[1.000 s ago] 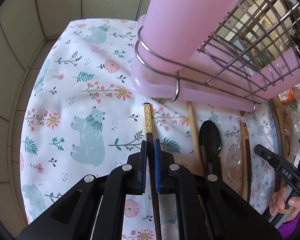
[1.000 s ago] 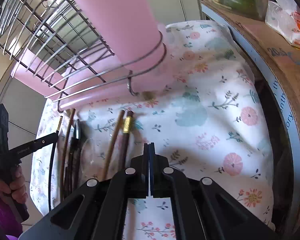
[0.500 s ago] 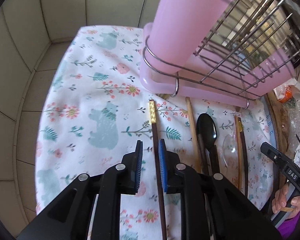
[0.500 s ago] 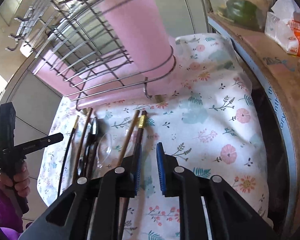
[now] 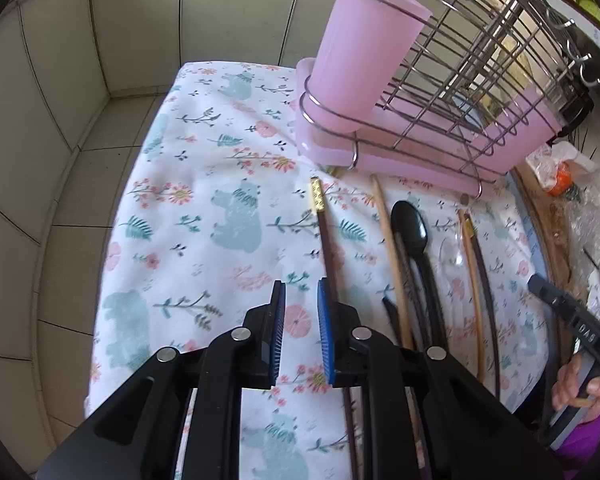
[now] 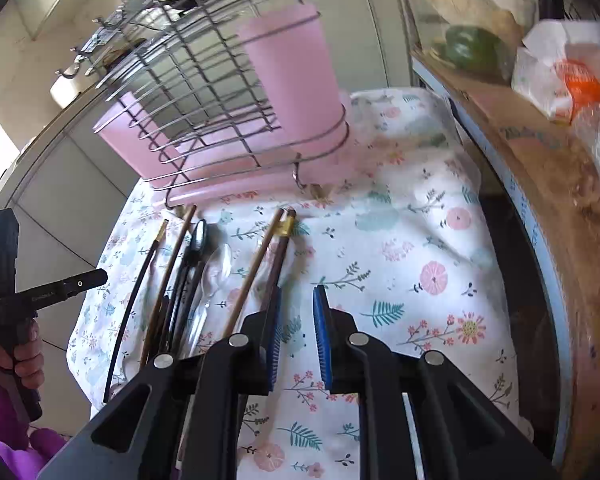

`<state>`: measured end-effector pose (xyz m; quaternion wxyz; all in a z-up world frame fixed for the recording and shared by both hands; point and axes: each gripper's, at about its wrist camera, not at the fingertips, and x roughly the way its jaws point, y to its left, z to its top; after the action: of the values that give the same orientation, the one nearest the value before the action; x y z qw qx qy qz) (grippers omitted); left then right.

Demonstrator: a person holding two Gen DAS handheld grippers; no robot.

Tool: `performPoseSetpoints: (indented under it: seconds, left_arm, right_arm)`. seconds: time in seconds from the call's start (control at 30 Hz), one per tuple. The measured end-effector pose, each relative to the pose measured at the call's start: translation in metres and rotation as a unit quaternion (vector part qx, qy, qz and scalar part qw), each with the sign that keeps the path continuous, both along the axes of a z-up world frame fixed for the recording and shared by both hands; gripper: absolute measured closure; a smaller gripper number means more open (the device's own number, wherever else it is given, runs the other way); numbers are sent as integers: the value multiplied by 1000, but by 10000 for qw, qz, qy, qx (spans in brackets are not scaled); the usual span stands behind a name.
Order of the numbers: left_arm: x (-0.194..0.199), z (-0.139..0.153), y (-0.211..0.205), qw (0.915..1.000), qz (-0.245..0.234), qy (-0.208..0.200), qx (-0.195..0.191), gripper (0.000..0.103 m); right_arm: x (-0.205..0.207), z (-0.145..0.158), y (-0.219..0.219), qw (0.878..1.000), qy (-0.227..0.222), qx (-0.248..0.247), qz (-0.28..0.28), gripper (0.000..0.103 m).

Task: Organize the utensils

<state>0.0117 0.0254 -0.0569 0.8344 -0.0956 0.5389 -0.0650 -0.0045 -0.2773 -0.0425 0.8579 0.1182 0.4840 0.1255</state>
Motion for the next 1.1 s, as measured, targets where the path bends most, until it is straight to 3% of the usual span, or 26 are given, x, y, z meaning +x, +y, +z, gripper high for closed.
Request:
performPoseSetpoints:
  seconds: [0.27, 0.43, 0.6, 0.83, 1.1]
  left_arm:
    - [41, -7, -19, 9950, -194, 364, -911, 87]
    - [59, -14, -42, 9963, -425, 379, -637, 87]
    - [67, -20, -34, 9960, -338, 427, -712, 87]
    - [65, -18, -10, 9992, -250, 294, 53, 87]
    - [72, -31, -1, 9979, -211, 570, -203, 87]
  right_arm:
    - [31, -6, 13, 9970, 475, 554, 256, 88]
    - [46, -14, 15, 9966, 641, 484, 208, 88]
    - [55, -19, 28, 9919, 815, 812, 543, 88]
    - [75, -34, 43, 9886, 1205, 703, 563, 88]
    - [79, -33, 31, 9875, 1178, 958, 412, 88]
